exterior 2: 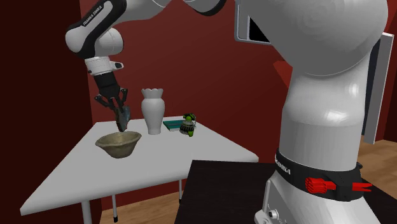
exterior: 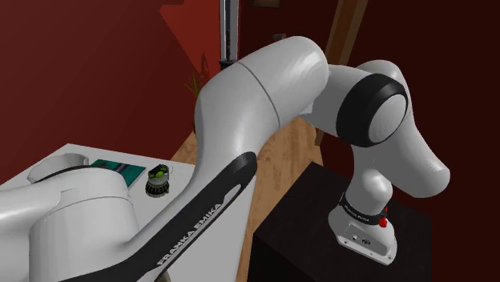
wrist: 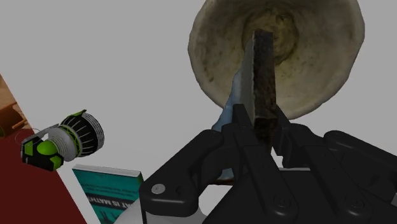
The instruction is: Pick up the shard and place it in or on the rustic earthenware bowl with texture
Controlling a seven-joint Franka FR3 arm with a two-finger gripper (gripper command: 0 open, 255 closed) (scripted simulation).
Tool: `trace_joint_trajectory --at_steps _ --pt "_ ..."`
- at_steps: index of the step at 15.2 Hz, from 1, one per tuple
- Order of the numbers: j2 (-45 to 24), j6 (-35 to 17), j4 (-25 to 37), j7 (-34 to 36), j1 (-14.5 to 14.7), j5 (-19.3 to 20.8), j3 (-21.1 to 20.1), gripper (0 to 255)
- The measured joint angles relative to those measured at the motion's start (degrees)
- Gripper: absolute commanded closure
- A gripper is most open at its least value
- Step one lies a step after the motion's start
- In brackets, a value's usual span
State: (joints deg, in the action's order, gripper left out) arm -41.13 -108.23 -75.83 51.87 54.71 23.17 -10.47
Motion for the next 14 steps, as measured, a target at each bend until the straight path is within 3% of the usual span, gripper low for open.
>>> trace_joint_trajectory --at_steps 7,14 --pt "-2.36 -3.69 -1.54 1.27 0.09 0.71 0.37 255" --pt "-2.95 -4.24 -1.49 1.41 0.10 0.84 0.47 255"
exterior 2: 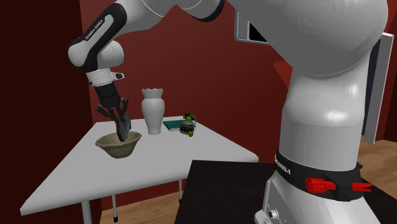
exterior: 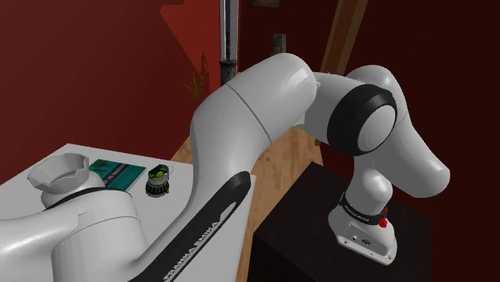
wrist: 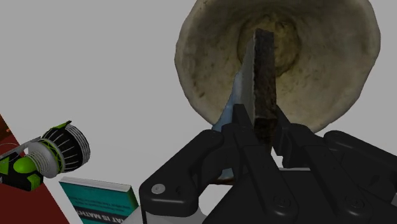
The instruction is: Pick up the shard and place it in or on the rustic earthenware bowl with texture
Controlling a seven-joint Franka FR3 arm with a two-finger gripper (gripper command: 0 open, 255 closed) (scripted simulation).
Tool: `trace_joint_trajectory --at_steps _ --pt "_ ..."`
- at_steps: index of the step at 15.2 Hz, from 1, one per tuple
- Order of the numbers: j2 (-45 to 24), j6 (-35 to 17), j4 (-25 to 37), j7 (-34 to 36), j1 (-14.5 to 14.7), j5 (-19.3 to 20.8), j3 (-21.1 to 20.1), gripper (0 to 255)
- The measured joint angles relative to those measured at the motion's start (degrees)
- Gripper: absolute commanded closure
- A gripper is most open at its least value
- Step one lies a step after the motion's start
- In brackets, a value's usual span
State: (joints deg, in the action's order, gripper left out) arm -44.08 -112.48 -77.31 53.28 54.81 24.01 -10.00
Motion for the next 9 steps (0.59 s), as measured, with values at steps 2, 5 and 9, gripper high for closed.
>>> trace_joint_trajectory --at_steps 2,5,9 --pt "0.00 0.00 0.00 0.00 0.00 0.00 0.00 0" --pt "0.00 -0.01 0.00 0.00 0.00 0.00 0.00 0" --pt "0.71 2.01 1.38 -0.43 0.25 -0.36 -0.21 0"
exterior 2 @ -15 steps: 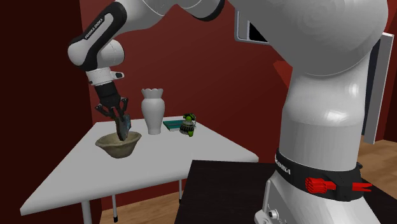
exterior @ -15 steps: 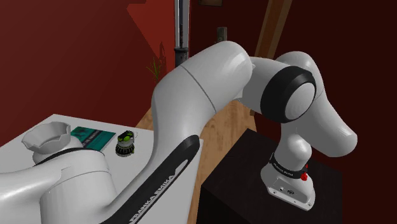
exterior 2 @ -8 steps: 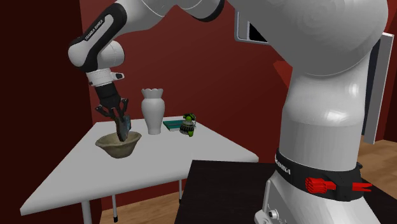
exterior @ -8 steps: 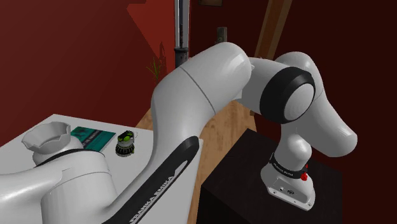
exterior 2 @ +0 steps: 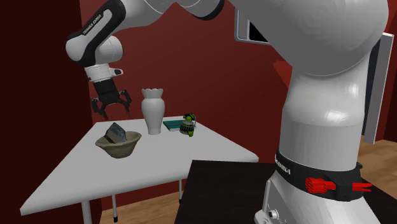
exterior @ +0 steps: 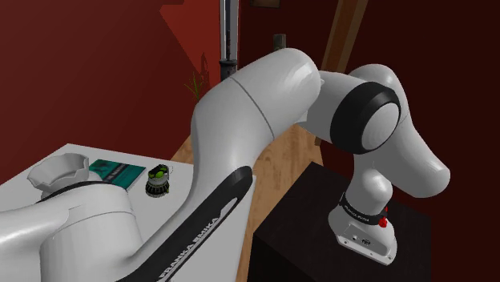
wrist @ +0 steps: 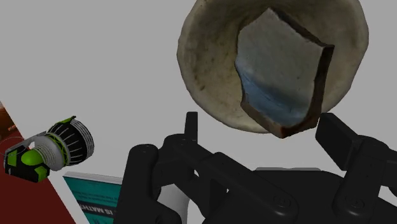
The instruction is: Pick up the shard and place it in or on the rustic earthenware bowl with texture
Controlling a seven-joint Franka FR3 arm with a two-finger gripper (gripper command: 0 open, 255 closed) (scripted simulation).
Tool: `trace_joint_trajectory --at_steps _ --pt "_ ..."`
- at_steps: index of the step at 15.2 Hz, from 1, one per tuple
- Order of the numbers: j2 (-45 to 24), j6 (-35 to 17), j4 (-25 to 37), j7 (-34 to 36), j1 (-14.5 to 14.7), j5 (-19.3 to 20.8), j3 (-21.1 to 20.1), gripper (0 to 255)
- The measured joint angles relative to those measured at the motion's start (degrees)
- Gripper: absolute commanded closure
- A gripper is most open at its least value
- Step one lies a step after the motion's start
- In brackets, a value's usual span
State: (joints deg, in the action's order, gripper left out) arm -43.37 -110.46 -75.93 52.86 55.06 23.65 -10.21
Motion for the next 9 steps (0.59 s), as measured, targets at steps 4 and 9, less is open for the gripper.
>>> trace_joint_trajectory --at_steps 4,9 --pt "1.25 3.41 2.10 -0.24 0.79 -0.52 -0.43 0" --pt "1.19 3.81 2.53 -0.36 0.82 -0.57 -0.44 0"
